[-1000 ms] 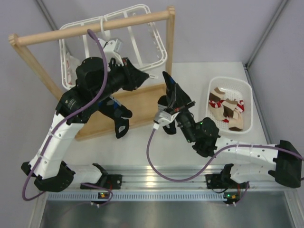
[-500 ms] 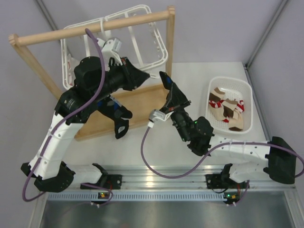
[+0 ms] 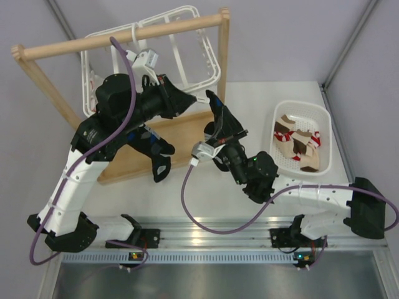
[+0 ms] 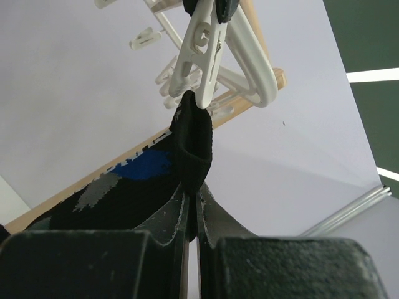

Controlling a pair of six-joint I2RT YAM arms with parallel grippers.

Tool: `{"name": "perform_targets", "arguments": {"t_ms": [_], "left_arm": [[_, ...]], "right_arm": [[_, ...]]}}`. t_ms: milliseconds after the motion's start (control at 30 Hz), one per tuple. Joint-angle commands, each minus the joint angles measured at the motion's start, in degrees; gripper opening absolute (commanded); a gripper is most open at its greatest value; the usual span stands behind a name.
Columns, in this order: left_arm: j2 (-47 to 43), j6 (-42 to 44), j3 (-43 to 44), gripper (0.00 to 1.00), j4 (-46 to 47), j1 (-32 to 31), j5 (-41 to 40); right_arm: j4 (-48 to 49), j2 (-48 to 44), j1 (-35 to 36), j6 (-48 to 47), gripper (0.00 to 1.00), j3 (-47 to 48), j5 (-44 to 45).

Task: Clip the socks to the hanger
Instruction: Clamp the sock onto the hanger.

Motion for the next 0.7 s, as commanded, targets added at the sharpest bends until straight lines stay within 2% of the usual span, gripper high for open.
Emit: {"name": "perform_targets", "arguments": {"t_ms": [0,667], "left_arm": [[-1.2,-0.8,0.8,0.0,4.4,0.7,0.1],[-0.9,-0.7,0.7,0.0,4.7,0.9,-0.2]], "right_arm": [[2.3,0.2,1.3,0.7,0.0,2.9,0.4],[1.0,0.1,3.3,1.9,0.0,4.4,1.2]]}}
